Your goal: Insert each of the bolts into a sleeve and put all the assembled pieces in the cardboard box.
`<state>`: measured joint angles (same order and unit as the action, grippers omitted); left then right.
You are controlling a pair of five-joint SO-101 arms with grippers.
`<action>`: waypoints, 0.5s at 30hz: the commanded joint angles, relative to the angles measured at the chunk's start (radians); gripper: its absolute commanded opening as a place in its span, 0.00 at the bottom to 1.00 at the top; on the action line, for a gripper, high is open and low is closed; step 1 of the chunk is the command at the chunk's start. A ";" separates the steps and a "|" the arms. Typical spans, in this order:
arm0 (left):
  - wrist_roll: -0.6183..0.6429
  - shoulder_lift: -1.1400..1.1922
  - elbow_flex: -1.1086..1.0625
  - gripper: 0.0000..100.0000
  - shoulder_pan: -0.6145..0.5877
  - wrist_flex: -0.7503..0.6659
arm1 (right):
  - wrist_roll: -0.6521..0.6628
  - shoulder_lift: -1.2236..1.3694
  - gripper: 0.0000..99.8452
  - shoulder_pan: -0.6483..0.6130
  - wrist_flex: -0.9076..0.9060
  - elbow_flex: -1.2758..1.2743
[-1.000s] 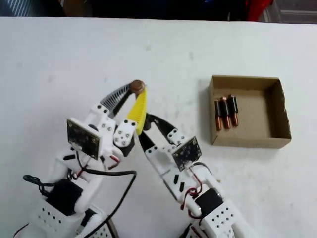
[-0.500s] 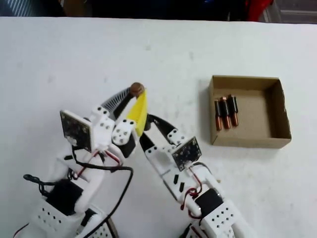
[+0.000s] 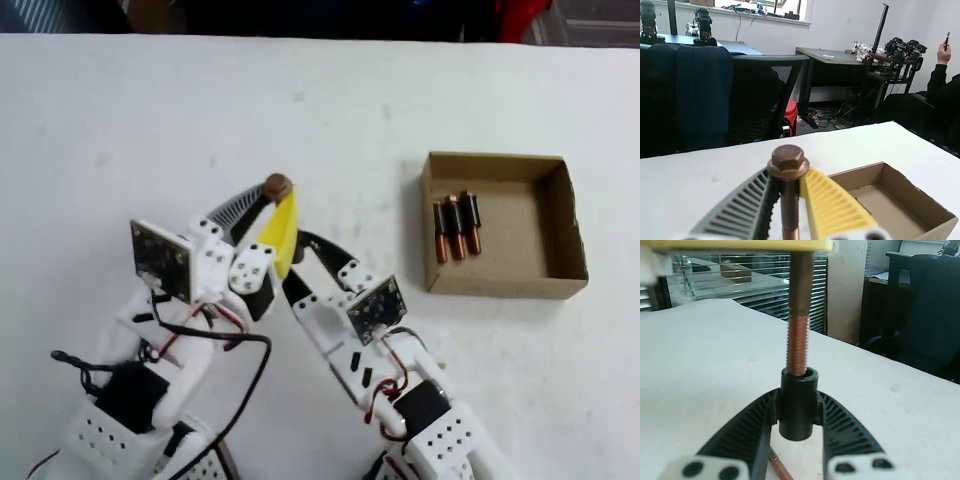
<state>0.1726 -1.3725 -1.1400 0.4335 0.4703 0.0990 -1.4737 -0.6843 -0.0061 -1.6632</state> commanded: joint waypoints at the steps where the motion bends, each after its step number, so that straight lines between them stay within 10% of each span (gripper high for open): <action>1: 0.011 -0.013 -0.023 0.02 0.013 -0.012 | 0.000 -0.015 0.02 0.013 0.025 0.005; 15: 0.003 -0.015 -0.101 0.02 0.007 -0.012 | 0.000 -0.015 0.02 0.015 0.024 0.000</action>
<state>0.1757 -1.3725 -1.2306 0.4365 0.4703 0.0990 -1.4722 -0.6859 -0.0061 -1.6632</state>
